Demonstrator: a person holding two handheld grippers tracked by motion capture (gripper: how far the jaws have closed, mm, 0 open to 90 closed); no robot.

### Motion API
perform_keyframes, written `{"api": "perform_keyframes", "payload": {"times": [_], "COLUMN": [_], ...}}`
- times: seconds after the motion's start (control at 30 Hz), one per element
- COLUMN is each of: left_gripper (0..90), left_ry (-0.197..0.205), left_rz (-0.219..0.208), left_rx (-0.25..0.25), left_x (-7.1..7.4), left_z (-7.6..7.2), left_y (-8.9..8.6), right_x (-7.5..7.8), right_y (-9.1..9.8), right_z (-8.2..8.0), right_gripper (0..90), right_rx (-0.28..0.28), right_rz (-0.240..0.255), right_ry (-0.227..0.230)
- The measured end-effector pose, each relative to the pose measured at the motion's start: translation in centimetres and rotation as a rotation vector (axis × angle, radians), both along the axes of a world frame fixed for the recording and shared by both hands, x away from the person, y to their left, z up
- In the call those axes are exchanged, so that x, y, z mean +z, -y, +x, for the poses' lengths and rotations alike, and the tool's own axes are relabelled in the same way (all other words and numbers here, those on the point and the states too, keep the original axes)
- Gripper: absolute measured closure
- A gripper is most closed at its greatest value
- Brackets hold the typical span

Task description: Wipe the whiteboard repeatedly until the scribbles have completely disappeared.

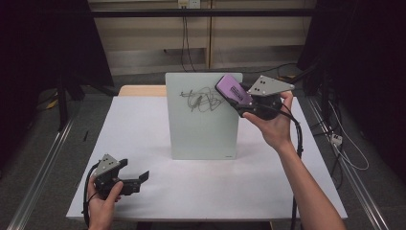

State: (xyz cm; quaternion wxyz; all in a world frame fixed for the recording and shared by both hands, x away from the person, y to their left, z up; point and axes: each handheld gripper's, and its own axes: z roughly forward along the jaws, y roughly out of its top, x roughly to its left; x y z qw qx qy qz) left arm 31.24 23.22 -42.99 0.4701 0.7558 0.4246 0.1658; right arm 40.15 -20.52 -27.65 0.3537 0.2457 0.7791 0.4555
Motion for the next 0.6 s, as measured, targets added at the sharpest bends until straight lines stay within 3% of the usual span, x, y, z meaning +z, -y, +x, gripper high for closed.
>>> {"api": "perform_keyframes", "payload": {"times": [0.27,0.6], "left_gripper": [5.1,5.3], "left_ry": [0.004,0.007], "left_rz": [0.005,0.001], "left_rx": [-0.007,-0.007], "left_x": [0.06,0.08], "left_z": [0.03,0.03], "left_y": [0.03,0.08], "right_x": [-0.20,-0.41], "right_y": [-0.59,-0.68], "right_z": [-0.21,-0.08], "right_gripper": [41.5,41.5], "right_rx": [-0.014,-0.005], "right_rz": [-0.067,-0.059], "right_ry": [0.029,0.021]}}
